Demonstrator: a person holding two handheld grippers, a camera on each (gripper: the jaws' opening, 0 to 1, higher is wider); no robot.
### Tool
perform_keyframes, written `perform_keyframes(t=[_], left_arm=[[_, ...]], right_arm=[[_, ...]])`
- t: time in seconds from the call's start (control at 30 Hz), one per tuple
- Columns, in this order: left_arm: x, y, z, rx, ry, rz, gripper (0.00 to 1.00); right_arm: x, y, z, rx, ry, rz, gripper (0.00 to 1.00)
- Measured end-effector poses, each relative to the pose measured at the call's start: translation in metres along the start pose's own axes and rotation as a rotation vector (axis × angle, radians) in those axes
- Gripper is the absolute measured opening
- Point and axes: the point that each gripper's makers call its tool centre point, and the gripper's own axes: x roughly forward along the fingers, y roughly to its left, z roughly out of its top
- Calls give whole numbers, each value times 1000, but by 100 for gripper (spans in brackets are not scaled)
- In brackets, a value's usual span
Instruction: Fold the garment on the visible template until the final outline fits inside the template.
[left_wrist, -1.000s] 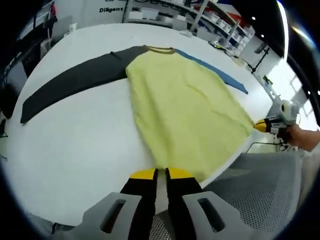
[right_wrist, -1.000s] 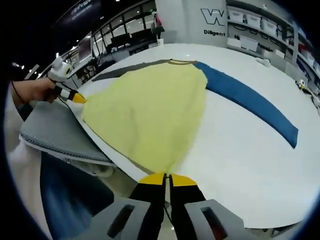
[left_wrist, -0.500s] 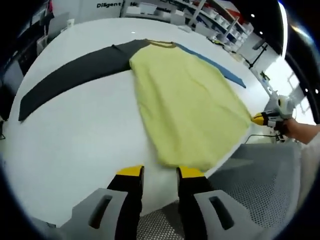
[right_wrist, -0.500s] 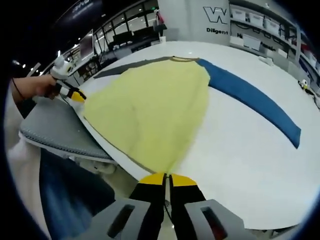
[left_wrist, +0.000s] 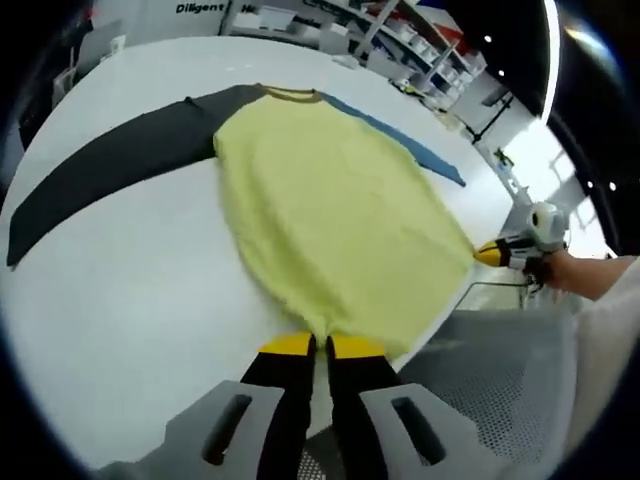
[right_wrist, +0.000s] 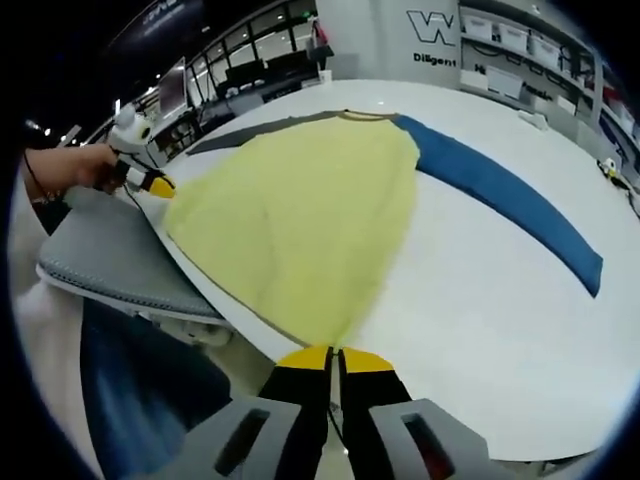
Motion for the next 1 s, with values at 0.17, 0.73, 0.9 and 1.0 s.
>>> perform_keyframes(t=[0.17, 0.73, 0.9, 1.0], left_arm=[[7, -20, 30, -5, -58, -52, 2], [27, -24, -4, 95, 13, -84, 19], [25, -28, -15, 96, 39, -93, 12], [22, -28, -19, 108, 51, -103, 9]], right_arm=[[2, 0, -1, -2, 7, 0, 0], [2, -1, -1, 7, 14, -4, 0], [2, -1, -1, 6, 17, -5, 0], [3, -1, -1, 5, 19, -6, 0]])
